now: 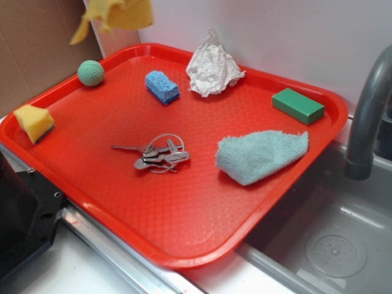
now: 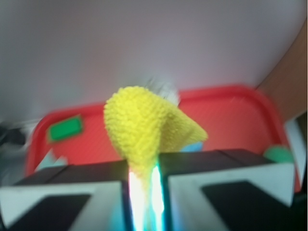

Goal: Grab the yellow cloth.

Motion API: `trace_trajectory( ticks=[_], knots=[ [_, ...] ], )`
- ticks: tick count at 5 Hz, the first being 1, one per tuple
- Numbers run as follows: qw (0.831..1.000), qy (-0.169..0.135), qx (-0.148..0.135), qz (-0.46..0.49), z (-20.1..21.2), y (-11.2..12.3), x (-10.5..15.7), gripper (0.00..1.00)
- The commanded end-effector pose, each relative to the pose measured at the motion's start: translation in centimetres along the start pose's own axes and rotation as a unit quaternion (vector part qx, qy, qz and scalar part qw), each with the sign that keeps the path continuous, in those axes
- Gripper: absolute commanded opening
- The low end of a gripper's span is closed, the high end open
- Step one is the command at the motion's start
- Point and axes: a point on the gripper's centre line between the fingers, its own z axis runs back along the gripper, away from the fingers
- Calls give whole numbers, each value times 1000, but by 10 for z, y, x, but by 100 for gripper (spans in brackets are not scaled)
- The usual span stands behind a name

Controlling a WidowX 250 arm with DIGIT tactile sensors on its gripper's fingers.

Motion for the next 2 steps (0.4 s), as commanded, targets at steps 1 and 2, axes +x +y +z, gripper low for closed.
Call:
trace_trajectory(
  ticks=[1,2],
  knots=[
    [975,133,94,149,17,29,-26,0],
    [967,99,151,178,13,37,-35,0]
  ],
)
